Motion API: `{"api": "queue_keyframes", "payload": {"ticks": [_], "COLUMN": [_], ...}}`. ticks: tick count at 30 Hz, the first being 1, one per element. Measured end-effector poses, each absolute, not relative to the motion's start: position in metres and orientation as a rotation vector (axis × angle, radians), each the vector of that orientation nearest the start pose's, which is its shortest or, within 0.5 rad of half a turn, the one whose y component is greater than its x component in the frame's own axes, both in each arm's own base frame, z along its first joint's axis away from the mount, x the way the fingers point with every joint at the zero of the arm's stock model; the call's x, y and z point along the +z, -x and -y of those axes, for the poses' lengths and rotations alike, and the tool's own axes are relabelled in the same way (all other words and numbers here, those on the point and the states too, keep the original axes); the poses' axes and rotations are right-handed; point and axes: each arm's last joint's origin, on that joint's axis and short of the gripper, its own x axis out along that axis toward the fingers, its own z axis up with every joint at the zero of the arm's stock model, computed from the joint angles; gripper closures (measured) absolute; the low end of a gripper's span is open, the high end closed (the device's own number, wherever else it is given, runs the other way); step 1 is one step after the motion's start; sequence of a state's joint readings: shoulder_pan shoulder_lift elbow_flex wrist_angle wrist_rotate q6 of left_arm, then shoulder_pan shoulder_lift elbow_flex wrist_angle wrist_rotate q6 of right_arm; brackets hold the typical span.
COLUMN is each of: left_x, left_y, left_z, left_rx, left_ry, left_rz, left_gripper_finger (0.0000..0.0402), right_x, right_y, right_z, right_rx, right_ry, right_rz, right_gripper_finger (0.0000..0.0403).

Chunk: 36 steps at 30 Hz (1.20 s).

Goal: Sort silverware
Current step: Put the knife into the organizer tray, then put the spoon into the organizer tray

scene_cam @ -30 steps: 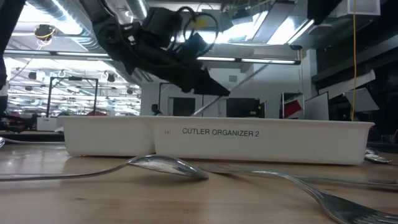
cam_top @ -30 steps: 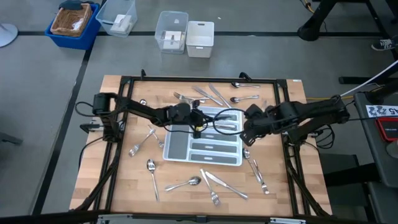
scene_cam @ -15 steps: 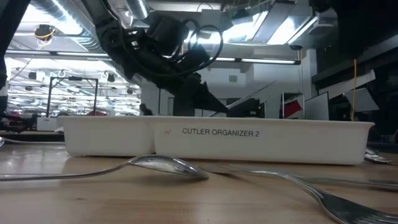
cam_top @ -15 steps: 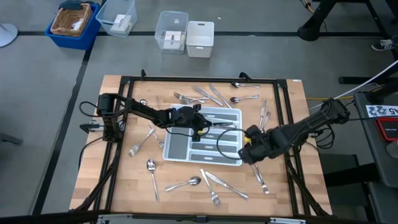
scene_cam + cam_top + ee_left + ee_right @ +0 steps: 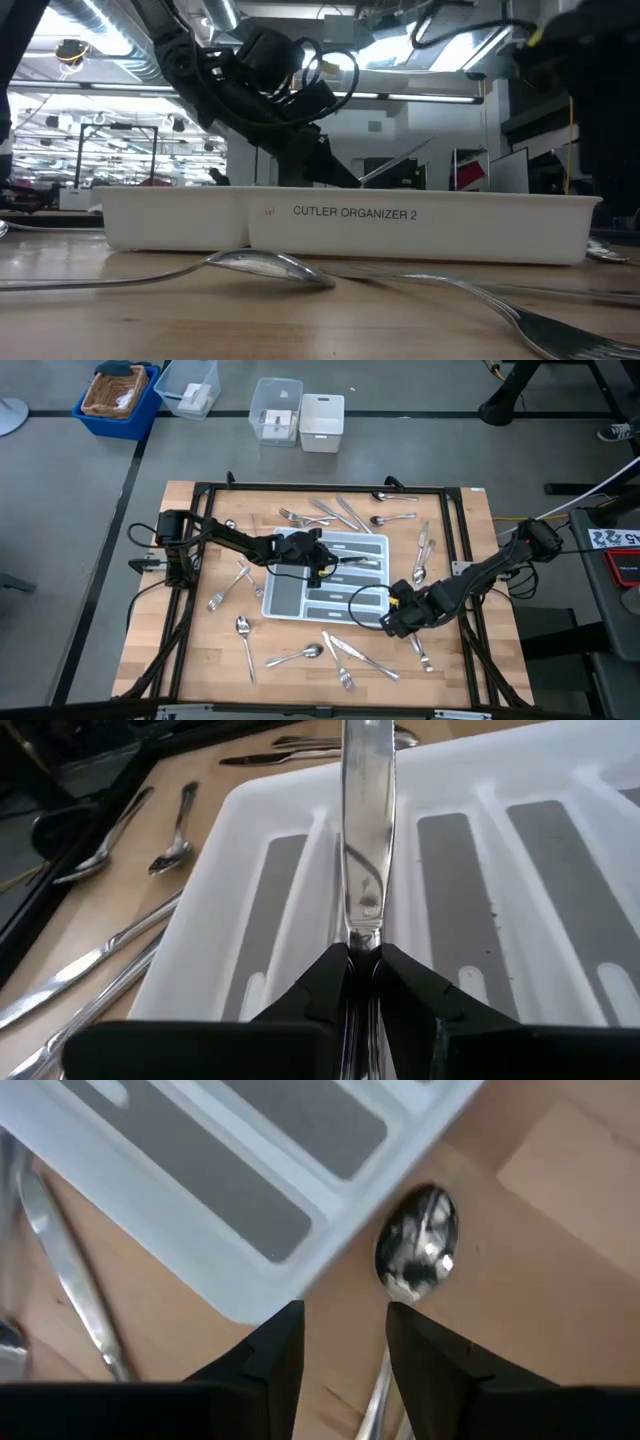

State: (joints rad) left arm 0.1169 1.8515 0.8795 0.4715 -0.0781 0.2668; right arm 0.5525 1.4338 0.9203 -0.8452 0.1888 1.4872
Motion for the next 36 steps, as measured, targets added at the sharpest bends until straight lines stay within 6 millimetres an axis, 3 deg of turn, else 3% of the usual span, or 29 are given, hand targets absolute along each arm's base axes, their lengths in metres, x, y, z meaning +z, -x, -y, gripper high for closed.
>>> {"api": "queue_keyframes", "payload": {"ticks": [10,16,26,36], "left_x": [0.141,0.141,0.137,0.166], "left_y": [-0.361,-0.361,-0.359,-0.357], "left_z": [-0.047,-0.046,-0.043,-0.026], "left_rx": [0.146,0.126,0.139,0.118], "left_ry": [-0.156,-0.188,-0.137,-0.081], "left_rz": [-0.539,-0.543,-0.581,-0.49], "left_gripper_finger": [0.0358,0.0355,0.0258,0.0247], "right_x": [0.186,0.181,0.181,0.169], "right_y": [-0.199,-0.2,-0.2,-0.203], "right_z": [-0.133,-0.135,-0.135,-0.137], "right_rx": [-0.662,-0.638,-0.633,-0.688], "right_ry": [-0.803,-0.842,-0.84,-0.811], "right_rz": [-1.227,-1.214,-1.213,-1.241], "right_gripper_finger": [0.0256,0.0256,0.0256,0.0256]}}
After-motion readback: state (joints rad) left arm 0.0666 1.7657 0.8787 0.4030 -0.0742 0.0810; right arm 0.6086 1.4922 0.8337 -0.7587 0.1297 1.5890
